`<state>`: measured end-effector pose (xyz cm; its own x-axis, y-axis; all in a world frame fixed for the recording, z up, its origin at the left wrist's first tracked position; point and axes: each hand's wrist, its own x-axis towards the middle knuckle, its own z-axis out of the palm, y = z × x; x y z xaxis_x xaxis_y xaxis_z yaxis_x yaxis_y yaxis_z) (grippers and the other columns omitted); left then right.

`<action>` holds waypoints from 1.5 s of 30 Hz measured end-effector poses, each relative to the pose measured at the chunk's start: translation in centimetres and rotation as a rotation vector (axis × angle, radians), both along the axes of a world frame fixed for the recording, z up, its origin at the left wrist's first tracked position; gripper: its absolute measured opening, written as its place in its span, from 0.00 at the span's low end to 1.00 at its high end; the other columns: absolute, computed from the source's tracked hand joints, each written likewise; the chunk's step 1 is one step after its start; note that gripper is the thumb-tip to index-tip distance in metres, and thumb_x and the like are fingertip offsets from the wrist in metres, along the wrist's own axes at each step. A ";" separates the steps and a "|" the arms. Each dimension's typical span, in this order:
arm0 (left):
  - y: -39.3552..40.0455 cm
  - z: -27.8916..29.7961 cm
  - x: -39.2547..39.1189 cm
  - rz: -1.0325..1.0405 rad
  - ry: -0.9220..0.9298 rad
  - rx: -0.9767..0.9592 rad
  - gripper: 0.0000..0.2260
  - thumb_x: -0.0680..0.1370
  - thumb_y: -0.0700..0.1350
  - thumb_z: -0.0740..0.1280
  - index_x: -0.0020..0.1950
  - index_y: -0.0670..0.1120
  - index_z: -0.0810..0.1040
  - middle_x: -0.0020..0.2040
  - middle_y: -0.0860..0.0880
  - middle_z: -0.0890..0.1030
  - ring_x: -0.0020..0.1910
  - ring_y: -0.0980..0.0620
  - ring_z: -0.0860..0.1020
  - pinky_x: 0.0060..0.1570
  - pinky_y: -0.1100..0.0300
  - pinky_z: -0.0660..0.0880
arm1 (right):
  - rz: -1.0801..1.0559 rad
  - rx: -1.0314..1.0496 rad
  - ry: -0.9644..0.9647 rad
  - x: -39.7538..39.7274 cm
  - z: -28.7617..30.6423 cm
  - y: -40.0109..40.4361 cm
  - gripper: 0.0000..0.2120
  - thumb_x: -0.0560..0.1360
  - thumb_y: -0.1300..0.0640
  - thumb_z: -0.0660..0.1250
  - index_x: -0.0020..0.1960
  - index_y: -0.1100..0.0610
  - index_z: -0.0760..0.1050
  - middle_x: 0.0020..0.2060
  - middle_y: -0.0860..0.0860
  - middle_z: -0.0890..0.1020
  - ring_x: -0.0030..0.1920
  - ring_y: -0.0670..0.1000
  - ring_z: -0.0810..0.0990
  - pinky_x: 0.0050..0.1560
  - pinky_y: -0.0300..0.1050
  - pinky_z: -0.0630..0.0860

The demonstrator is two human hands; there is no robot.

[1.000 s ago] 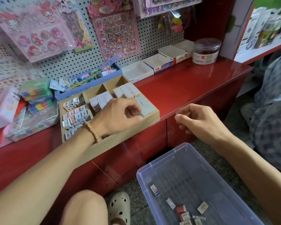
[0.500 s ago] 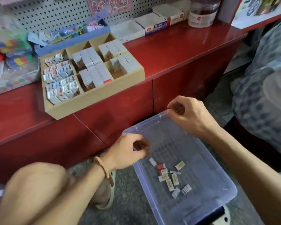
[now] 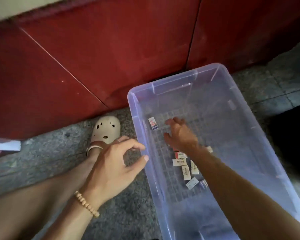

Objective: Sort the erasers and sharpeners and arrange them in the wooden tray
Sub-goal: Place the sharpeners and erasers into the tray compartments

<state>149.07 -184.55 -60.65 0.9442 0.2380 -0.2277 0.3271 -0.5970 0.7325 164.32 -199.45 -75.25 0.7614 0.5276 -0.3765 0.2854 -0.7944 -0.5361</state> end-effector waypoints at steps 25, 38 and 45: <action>-3.5 -5.9 -1.5 0.241 -0.122 0.107 0.23 0.65 0.55 0.75 0.56 0.61 0.70 0.53 0.58 0.71 0.52 0.61 0.73 0.47 0.64 0.74 | 0.594 -0.185 -0.245 -0.6 -10.1 -0.6 0.36 0.71 0.38 0.55 0.73 0.57 0.69 0.77 0.56 0.64 0.75 0.64 0.63 0.71 0.66 0.63; -3.6 -4.8 0.2 -0.025 -0.296 0.439 0.15 0.69 0.50 0.75 0.50 0.44 0.81 0.54 0.45 0.76 0.52 0.44 0.77 0.53 0.49 0.74 | 0.244 -0.190 -0.282 -2.1 -8.1 -7.7 0.35 0.68 0.44 0.72 0.71 0.56 0.70 0.67 0.63 0.72 0.64 0.68 0.72 0.58 0.66 0.73; -3.1 -6.3 2.0 -0.290 -0.279 0.508 0.12 0.71 0.53 0.70 0.44 0.45 0.82 0.46 0.48 0.80 0.46 0.45 0.79 0.59 0.47 0.68 | 0.225 -0.229 -0.214 0.7 -8.8 -2.6 0.21 0.78 0.60 0.64 0.71 0.53 0.71 0.62 0.60 0.72 0.63 0.62 0.72 0.62 0.56 0.72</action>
<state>151.09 -187.69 -66.91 0.9938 -0.0223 0.1089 -0.0613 -0.9273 0.3692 165.05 -202.08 -84.10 0.7101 0.6115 -0.3490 0.5529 -0.7912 -0.2613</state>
